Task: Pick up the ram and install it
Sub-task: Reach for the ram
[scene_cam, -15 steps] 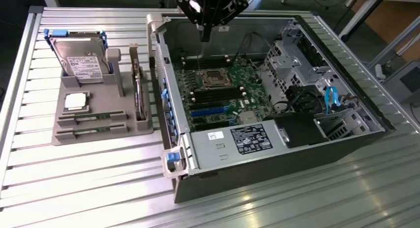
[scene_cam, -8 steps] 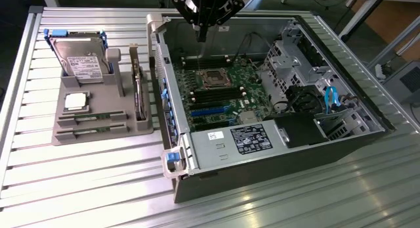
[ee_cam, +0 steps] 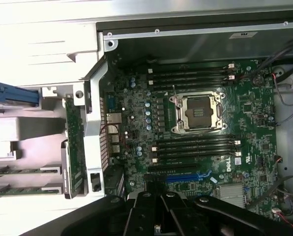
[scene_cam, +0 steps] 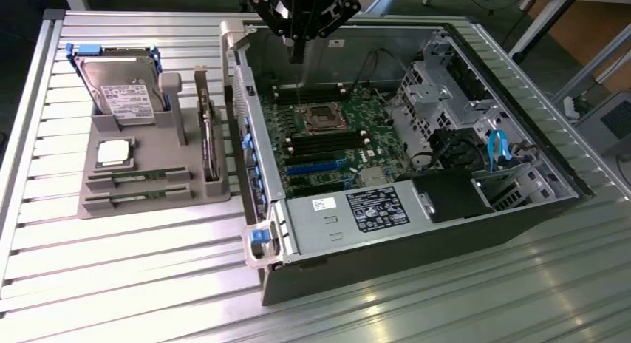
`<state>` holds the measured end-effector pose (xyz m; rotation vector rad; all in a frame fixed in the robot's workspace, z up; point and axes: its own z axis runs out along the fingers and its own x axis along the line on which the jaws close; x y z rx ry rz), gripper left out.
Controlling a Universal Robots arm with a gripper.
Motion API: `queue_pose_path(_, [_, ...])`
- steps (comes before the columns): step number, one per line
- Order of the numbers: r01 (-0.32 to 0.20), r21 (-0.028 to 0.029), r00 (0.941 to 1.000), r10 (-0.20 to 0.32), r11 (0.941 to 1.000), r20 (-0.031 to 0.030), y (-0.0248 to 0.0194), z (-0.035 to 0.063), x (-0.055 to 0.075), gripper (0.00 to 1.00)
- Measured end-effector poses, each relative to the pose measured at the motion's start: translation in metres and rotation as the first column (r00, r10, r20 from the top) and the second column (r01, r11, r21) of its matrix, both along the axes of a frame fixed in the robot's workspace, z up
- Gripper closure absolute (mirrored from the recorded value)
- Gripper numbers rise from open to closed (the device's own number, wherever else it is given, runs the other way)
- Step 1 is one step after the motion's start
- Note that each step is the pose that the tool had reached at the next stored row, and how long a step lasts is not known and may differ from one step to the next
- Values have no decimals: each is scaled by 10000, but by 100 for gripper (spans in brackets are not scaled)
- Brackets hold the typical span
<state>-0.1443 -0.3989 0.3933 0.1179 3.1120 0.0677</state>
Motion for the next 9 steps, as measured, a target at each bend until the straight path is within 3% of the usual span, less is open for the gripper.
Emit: queue_pose_path(9, [1, 1, 10000, -1, 10000, 1, 0, 0, -77, 90])
